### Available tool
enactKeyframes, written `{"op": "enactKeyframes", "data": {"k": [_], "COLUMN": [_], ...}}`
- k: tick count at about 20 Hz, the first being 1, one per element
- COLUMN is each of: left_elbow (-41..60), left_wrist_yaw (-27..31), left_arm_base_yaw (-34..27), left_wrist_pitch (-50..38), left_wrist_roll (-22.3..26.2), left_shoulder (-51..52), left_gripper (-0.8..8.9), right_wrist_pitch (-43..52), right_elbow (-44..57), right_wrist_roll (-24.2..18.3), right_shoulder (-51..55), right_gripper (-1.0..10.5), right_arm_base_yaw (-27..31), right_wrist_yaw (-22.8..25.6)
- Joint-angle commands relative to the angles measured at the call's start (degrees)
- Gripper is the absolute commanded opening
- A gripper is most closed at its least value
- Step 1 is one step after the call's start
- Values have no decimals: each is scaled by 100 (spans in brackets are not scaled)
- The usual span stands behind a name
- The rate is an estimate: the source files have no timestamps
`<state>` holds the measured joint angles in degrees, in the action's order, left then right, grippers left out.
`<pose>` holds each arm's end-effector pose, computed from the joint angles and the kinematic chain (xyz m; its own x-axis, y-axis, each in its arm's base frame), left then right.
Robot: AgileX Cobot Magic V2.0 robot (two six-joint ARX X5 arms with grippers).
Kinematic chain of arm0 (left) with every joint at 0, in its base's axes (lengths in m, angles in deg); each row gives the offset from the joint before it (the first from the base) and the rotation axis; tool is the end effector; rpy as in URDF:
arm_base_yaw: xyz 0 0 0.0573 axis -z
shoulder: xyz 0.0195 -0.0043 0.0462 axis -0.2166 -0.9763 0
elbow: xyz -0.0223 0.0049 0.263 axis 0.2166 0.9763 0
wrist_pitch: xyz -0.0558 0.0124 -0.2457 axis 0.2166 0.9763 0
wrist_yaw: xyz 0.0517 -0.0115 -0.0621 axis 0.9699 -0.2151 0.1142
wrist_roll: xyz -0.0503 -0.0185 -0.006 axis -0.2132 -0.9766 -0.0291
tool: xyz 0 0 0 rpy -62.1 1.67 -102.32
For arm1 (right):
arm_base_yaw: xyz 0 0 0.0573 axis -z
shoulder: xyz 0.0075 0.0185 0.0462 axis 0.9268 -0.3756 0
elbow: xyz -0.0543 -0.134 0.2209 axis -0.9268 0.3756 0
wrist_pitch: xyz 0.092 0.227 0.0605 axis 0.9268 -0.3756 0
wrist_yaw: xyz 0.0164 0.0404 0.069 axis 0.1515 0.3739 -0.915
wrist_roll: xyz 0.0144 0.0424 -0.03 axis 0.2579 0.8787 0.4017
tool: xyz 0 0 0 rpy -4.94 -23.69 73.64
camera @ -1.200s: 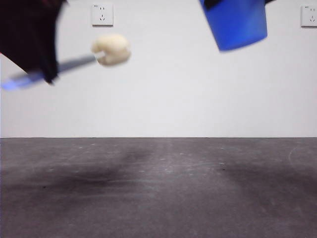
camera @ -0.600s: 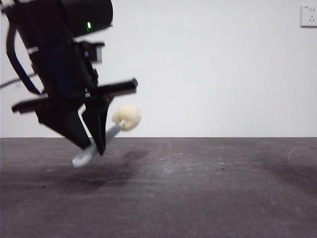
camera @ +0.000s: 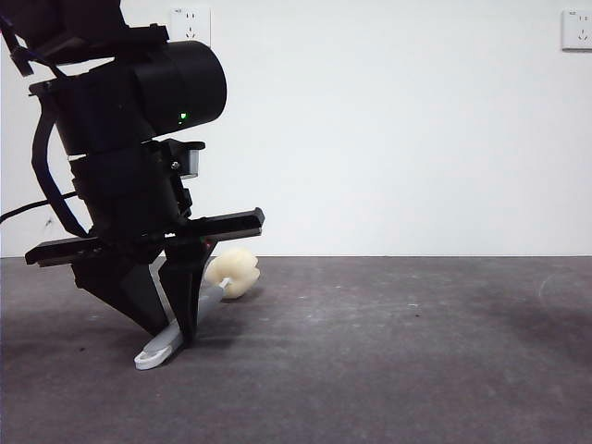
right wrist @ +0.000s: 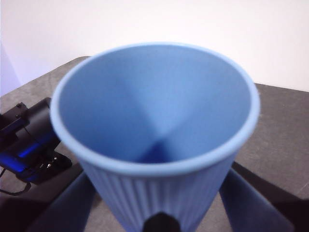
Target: Pick up the cup brush,pick up the cup,insert the brush into the cup,clean the cup,put the cup brush back,put the cup back to the fixed position on the table
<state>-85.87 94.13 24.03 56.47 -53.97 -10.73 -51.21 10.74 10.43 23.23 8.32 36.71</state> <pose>0.2512 -0.1826 0.1606 0.4008 -0.1711 -0.9000 0.0776 0.9852 -0.1527 0.0714 0.0918 0.3378 0.8673 0.4466 -0.2196 -0.4583 0.8888 -0.0024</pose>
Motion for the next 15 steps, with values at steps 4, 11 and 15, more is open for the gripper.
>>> {"op": "enactKeyframes", "data": {"k": [4, 11, 15], "left_elbow": [55, 46, 44], "left_wrist_yaw": [-22, -24, 0], "left_arm_base_yaw": [24, 24, 24], "left_wrist_pitch": [31, 264, 345], "left_wrist_roll": [-59, 118, 374], "left_shoulder": [-50, 83, 575], "left_gripper": [209, 378, 377], "right_wrist_pitch": [13, 2, 446], "right_elbow": [-17, -17, 85], "right_wrist_roll": [186, 297, 306], "right_shoulder": [-59, -564, -1176], "right_gripper": [-17, -17, -17], "right_arm_base_yaw": [-4, -2, 4], "right_wrist_yaw": [11, 4, 13]}}
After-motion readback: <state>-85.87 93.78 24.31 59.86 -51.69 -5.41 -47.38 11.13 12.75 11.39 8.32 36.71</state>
